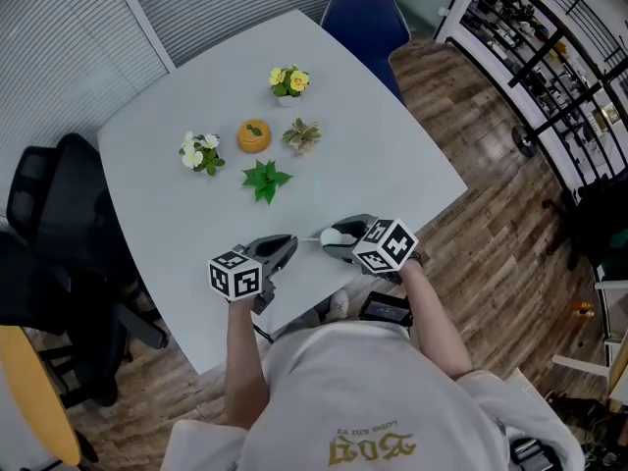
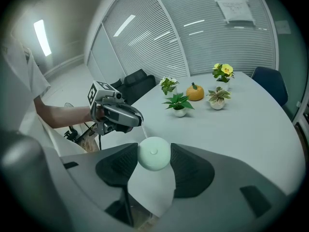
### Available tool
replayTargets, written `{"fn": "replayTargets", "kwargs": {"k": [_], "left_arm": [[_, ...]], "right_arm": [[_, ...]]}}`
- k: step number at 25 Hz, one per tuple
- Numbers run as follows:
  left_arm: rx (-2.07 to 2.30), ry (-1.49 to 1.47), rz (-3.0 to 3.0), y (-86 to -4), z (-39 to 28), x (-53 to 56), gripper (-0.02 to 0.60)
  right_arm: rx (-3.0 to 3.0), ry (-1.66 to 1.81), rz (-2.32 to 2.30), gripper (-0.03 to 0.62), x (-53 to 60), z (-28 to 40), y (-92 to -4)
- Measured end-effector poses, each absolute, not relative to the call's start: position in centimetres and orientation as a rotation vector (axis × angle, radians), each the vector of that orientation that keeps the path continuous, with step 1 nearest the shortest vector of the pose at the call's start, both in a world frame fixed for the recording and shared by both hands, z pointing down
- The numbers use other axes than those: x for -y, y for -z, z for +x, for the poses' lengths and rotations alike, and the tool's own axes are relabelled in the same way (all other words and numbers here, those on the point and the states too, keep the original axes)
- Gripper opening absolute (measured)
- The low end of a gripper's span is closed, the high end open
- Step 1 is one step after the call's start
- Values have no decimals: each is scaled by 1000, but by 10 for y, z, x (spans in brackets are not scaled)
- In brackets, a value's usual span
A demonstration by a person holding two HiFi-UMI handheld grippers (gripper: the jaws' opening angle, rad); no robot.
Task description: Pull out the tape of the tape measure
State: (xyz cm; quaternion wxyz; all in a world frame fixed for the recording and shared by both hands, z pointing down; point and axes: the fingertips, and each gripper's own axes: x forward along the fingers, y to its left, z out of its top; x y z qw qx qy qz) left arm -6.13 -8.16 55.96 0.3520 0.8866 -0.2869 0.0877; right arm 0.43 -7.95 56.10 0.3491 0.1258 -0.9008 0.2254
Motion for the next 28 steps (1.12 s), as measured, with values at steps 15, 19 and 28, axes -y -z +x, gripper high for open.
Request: {"fn": "replayTargets", "kwargs": {"k": [15, 19, 28], "left_arm": [[796, -228, 2286, -559, -71, 79, 12], [822, -232, 2288, -559, -74, 79, 11], [881, -268, 2273, -562, -81, 79, 11]], "right_arm": [[2317, -587, 337, 229, 75, 14, -560], [2320, -585, 340, 229, 75, 15, -559], [2288, -590, 351, 229, 74, 19, -565]]}}
